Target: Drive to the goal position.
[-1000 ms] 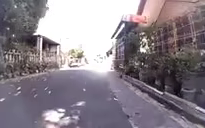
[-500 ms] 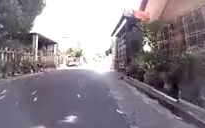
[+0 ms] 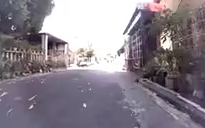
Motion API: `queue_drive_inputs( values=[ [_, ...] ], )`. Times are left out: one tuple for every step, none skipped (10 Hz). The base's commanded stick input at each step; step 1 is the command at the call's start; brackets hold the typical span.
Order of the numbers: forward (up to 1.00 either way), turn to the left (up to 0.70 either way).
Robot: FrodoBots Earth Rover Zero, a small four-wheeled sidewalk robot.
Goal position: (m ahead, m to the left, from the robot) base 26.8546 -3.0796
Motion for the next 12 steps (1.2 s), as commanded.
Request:
queue_drive_inputs(
  values=[
    [0.85,0.00],
    [0.85,0.00],
    [0.85,0.00],
    [0.85,0.00],
    [0.85,0.00],
    [0.85,0.00],
    [0.85,0.00],
    [0.85,0.00],
    [0.85,0.00],
    [0.85,0.00],
    [0.85,0.00],
    [0.85,0.00]
  ],
)
